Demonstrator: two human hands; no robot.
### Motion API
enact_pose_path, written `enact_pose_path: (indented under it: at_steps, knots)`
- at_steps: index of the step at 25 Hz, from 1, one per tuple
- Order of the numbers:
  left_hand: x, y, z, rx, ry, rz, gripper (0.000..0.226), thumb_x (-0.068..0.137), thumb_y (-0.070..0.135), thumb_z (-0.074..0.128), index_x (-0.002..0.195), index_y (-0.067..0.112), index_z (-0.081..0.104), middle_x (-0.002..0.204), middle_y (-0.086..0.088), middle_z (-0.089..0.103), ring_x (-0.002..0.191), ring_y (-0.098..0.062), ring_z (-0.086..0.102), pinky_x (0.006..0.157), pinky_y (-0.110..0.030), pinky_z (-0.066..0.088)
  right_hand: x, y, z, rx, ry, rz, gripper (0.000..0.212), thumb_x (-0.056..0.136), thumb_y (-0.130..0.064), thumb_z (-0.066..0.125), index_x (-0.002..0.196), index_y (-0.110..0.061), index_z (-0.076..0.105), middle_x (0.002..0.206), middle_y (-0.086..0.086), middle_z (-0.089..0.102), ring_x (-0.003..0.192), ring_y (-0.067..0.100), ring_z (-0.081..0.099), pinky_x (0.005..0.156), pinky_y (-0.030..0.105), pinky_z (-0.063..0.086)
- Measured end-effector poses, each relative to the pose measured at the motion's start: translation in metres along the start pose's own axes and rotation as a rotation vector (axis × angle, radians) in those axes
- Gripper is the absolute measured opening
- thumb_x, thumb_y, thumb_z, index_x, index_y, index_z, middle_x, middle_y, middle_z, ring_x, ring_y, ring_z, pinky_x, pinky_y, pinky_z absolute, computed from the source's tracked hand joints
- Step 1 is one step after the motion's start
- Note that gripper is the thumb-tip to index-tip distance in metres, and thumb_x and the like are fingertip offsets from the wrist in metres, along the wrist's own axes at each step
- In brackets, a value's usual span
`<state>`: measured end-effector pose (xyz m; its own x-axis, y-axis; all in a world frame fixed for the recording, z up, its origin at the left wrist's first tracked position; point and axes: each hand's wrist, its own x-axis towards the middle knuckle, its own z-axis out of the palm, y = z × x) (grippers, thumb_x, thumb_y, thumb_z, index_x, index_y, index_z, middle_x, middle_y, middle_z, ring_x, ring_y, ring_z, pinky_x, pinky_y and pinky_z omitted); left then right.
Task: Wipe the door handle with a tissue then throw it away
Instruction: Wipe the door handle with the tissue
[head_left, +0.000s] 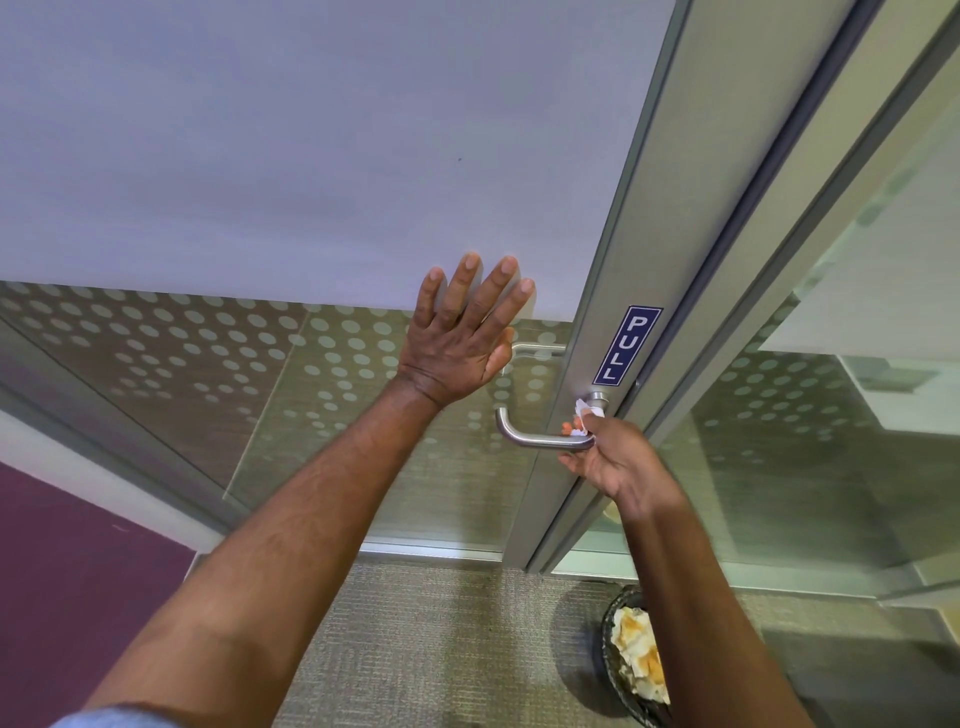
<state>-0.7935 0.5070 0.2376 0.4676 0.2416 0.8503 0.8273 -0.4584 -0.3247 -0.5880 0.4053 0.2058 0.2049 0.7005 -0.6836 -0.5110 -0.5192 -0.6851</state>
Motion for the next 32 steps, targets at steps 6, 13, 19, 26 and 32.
enact_pose_path:
  at_steps: [6,13,19,26,32]
  knots:
    - [0.001,0.000,-0.002,-0.006,0.002,-0.004,0.074,0.094,0.037,0.057,0.161,0.020,0.030,0.175,-0.003,-0.005,0.161,-0.031,-0.008,0.128,-0.053,0.002,0.010,0.029,-0.021,0.535,-0.336,0.010,0.030,0.104,-0.035,0.050,0.078,-0.021,0.057,0.056,-0.009,0.047,0.061,0.008,0.055,0.080,0.033,0.039]
    - [0.000,0.001,-0.002,0.003,-0.001,-0.005,0.070,0.095,0.037,0.055,0.159,0.020,0.032,0.175,-0.003,-0.006,0.161,-0.031,-0.008,0.128,-0.053,0.001,0.006,0.033,-0.014,0.635,-0.374,-0.022,0.034,0.105,-0.037,0.046,0.076,-0.021,0.052,0.050,-0.009,0.041,0.058,0.011,0.049,0.082,0.034,0.043]
    - [0.001,0.001,-0.004,0.014,-0.010,-0.002,0.071,0.096,0.037,0.055,0.160,0.019,0.031,0.175,-0.004,-0.008,0.161,-0.031,-0.010,0.128,-0.053,-0.002,0.004,0.011,0.004,-0.180,0.097,-0.109,0.018,0.104,-0.014,0.047,0.087,-0.017,0.052,0.077,0.001,0.053,0.071,0.015,0.067,0.063,0.033,0.045]
    - [0.003,0.001,-0.005,0.003,-0.016,-0.010,0.070,0.096,0.037,0.055,0.160,0.020,0.030,0.175,-0.003,-0.009,0.161,-0.031,-0.012,0.128,-0.053,-0.002,0.007,0.011,-0.020,0.519,-0.297,0.097,0.022,0.103,-0.025,0.052,0.085,-0.019,0.062,0.057,-0.008,0.052,0.067,0.013,0.061,0.088,0.043,0.044]
    - [0.002,0.001,-0.006,0.004,-0.021,-0.011,0.067,0.098,0.037,0.051,0.159,0.020,0.032,0.175,-0.002,-0.009,0.161,-0.031,-0.012,0.128,-0.053,0.000,0.000,0.021,-0.011,0.611,-0.266,0.027,0.035,0.099,-0.030,0.049,0.066,-0.019,0.053,0.050,-0.007,0.039,0.055,0.013,0.047,0.079,0.034,0.038]
